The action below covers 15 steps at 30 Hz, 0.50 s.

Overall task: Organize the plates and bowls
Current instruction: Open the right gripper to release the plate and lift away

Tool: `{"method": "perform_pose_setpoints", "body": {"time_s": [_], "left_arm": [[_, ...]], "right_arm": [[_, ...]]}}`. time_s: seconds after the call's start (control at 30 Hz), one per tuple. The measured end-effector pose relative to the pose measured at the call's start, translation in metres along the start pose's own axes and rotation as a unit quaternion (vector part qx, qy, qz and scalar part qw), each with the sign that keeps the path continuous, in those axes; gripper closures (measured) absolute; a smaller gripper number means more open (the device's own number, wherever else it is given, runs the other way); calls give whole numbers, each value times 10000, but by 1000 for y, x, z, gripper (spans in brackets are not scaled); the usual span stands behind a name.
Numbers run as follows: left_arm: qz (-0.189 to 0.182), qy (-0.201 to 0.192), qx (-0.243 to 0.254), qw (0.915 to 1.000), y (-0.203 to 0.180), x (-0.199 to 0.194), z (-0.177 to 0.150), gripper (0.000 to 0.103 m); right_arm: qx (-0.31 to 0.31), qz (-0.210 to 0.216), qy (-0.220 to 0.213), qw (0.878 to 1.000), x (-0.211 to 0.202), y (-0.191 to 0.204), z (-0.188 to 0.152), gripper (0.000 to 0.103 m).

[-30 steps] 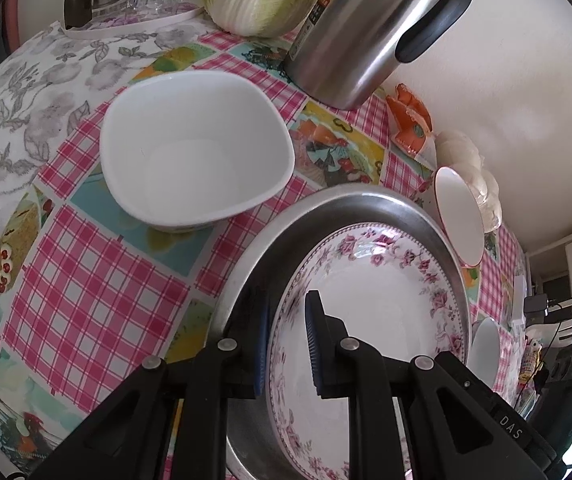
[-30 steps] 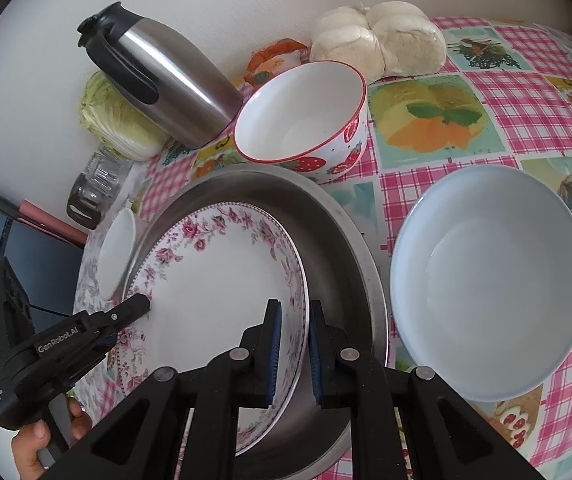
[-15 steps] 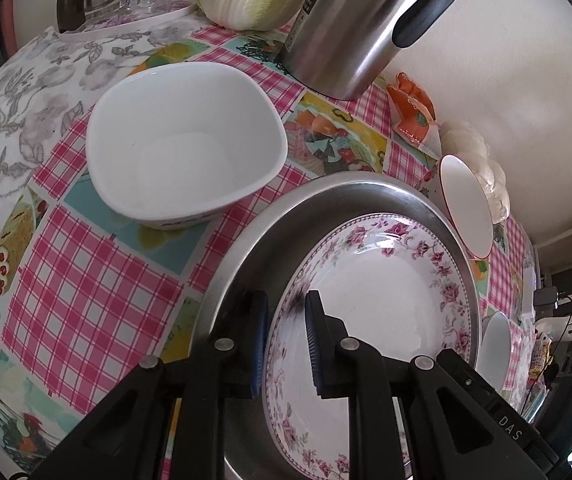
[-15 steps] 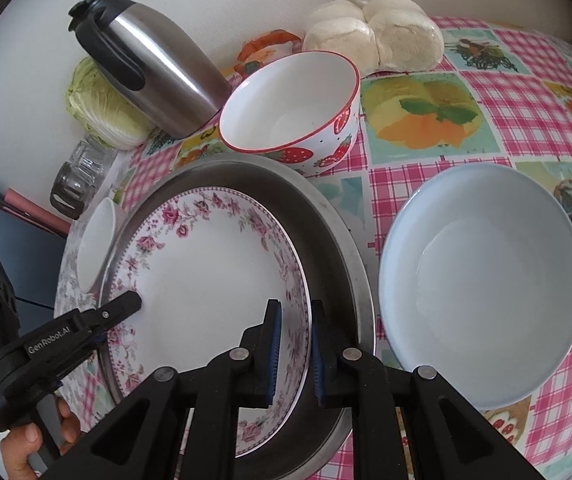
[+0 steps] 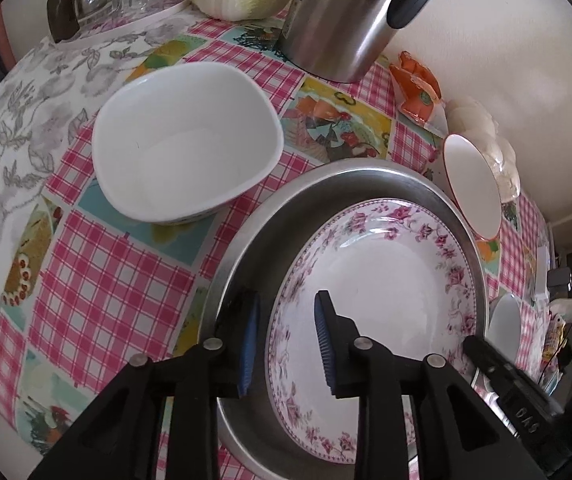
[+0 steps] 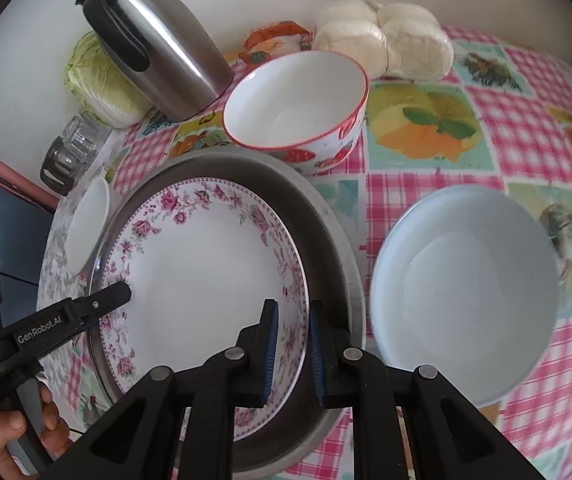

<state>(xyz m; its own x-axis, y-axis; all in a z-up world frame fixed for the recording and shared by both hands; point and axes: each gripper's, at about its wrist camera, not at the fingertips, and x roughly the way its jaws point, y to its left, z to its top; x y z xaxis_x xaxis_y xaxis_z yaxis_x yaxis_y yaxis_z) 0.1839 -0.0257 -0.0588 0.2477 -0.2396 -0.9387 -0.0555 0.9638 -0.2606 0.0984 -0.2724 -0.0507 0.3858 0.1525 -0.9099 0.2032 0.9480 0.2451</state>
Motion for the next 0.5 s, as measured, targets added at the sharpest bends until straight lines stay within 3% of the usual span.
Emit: {"method": "perform_pose_setpoints", "body": {"time_s": [0.13, 0.2, 0.37, 0.5], "left_arm": [[143, -186, 161, 9996, -4, -21, 2, 64], [150, -329, 191, 9992, -5, -33, 3, 55], [351, -689, 291, 9966, -9, -64, 5, 47], [521, -916, 445, 9934, -12, -80, 7, 28]], "right_arm": [[-43, -131, -189, 9997, -21, 2, 4, 78], [-96, -232, -342, 9991, -36, 3, 7, 76], [-232, -503, -825, 9951, -73, 6, 11, 44], [-286, -551, -1098, 9920, -92, 8, 12, 33]]}}
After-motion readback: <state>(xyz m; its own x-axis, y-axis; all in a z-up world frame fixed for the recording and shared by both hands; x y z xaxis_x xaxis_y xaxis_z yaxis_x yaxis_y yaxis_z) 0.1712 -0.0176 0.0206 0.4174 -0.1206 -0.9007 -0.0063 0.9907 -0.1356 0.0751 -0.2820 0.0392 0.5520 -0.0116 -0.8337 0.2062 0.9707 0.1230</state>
